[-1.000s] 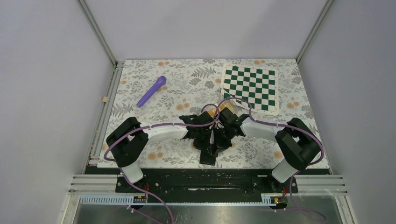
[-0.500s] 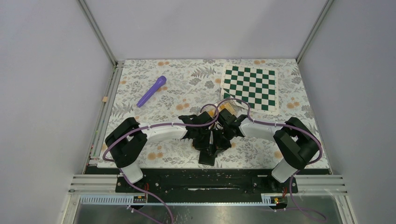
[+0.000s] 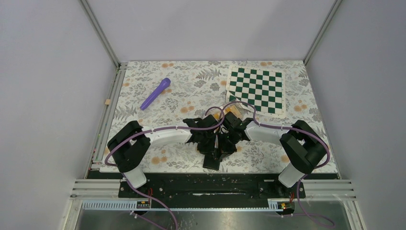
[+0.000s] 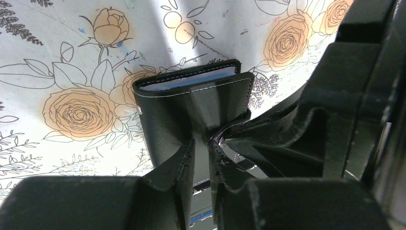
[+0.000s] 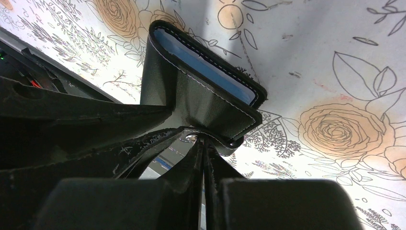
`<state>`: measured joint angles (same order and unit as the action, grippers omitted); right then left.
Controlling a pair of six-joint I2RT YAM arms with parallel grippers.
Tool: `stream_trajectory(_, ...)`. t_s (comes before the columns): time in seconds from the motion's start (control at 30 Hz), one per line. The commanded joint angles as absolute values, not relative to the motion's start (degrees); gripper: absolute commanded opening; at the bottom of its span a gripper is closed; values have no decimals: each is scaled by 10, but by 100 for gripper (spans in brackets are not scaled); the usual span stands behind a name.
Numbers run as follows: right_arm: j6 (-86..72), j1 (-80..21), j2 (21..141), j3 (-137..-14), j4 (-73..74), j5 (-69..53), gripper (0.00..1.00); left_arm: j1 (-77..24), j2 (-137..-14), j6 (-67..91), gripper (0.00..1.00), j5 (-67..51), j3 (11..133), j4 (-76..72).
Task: Put the credit cards into the card holder
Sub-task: Close the card holder at the center of the board.
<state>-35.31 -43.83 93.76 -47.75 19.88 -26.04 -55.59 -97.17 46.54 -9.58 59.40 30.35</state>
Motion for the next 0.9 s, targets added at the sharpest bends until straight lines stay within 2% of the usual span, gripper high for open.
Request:
stream_trajectory(0.0, -348, -456, 955, -484, 202, -231, 3, -572, -960, 444, 17, -109, 604, 260)
stream_trajectory(0.47, -404, -456, 948, -455, 136, -273, 2, -582, -976, 459, 20, -104, 586, 247)
stream_trajectory(0.87, -420, -456, 939, -441, 114, -250, 0, -582, -975, 472, 17, -102, 568, 233)
